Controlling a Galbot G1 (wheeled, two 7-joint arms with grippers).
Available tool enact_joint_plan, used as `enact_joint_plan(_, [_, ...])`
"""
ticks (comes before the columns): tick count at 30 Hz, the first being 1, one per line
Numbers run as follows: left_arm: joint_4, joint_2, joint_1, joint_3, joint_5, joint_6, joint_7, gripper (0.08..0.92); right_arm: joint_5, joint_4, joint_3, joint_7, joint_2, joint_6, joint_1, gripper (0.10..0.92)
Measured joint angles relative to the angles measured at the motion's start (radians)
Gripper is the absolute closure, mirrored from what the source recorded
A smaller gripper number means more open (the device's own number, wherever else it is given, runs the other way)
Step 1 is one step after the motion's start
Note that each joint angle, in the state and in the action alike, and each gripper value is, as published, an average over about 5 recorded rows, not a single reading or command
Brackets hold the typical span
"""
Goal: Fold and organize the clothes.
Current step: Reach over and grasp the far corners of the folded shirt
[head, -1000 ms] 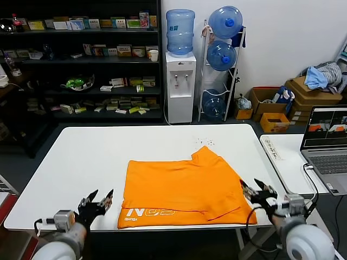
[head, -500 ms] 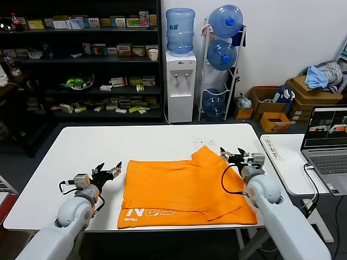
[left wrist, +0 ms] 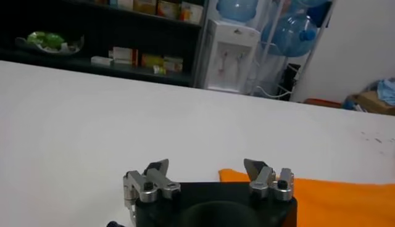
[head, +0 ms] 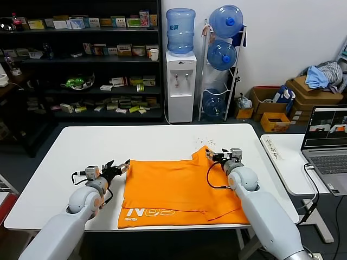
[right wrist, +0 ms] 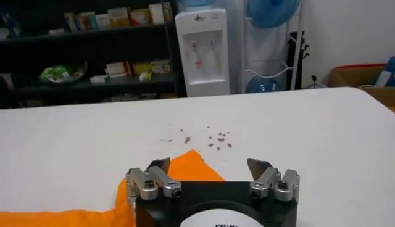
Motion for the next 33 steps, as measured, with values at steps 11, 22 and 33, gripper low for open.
enact_joint_plan(11, [0.041, -0.028, -0.044, 0.046, -0.002, 0.023, -0.001, 0.177, -0.008, -0.058, -0.014, -0.022, 0.020, -0.020, 0.026, 0.231])
enact_joint_plan(22, [0.086, -0.040, -0.067, 0.068, 0.014, 0.032, -0.005, 0.350, -0.001, -0.086, -0.019, -0.030, 0.030, -0.038, 0.039, 0.540])
enact_joint_plan(33, [0.102, -0.054, -0.072, 0.075, 0.021, 0.019, 0.004, 0.671, -0.005, -0.078, -0.021, -0.036, 0.025, -0.028, 0.031, 0.841])
